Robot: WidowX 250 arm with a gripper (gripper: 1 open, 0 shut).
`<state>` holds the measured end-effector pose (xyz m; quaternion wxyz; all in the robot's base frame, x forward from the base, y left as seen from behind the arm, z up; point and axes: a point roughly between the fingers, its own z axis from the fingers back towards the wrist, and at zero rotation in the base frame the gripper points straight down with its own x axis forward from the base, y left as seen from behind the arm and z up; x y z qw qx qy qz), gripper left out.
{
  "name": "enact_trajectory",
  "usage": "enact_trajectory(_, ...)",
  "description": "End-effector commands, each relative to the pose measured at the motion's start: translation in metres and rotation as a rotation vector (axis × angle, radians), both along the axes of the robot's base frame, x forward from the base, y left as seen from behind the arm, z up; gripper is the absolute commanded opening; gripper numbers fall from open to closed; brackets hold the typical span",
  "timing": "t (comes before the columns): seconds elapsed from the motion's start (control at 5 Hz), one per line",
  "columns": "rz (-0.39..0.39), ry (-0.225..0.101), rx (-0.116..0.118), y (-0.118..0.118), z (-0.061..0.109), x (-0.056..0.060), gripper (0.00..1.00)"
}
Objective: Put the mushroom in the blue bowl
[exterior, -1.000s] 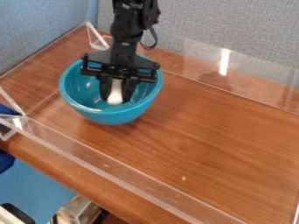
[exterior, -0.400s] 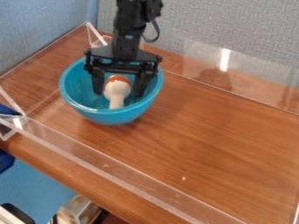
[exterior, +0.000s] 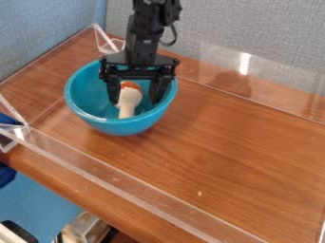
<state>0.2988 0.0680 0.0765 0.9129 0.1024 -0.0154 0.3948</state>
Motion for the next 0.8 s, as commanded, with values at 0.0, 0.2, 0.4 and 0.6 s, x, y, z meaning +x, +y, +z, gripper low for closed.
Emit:
enact_trajectory(0.0, 0.035, -0.063, 0.003, 0.015, 0.013, 0.01, 1.0)
enact_trajectory(0.2, 0.059, -0.106, -0.002, 0.016, 0.028, 0.006, 1.0)
enact_trajectory(0.4, 0.083, -0.159, -0.005, 0.015, 0.049, 0.0, 1.0)
enact_trajectory(0.6, 0.116, -0.208, 0.001, 0.014, 0.073, -0.011, 1.0)
